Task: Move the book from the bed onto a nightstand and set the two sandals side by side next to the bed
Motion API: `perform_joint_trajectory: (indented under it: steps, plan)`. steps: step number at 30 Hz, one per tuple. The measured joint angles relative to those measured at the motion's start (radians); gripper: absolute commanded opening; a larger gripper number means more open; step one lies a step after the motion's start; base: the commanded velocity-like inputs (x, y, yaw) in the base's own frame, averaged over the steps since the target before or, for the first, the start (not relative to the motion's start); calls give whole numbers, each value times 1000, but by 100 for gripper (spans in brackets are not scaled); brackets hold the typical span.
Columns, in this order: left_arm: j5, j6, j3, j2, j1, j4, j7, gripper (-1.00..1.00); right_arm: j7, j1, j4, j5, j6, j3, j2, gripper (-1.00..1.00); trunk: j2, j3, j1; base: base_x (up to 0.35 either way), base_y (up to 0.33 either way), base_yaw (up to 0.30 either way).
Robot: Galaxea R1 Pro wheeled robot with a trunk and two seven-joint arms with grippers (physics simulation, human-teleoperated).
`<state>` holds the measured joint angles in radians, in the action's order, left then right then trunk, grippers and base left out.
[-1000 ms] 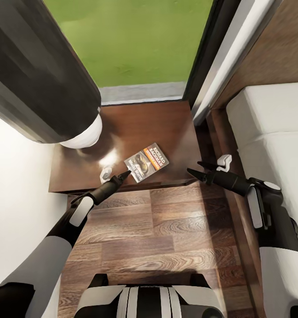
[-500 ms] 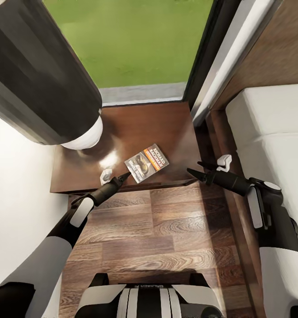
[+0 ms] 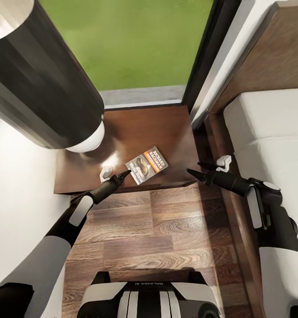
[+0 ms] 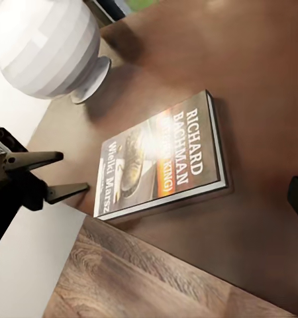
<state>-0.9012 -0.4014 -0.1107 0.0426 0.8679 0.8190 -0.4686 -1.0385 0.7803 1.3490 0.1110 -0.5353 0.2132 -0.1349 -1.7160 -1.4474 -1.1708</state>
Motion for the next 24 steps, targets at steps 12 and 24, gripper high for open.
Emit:
perform_joint_trajectory:
  steps: [12, 24]
  plan:
    - [3, 0, -134, -5, 0, -1, 0, 100, 50, -30, -16, -24, 2, -1, 0, 100, 84, 38, 46, 0, 0, 0]
    - [5, -21, -284, -13, -2, -44, 35, 100, 140, -77, -21, -281, 20, -2, 89, 100, 168, 75, 92, 0, 0, 0]
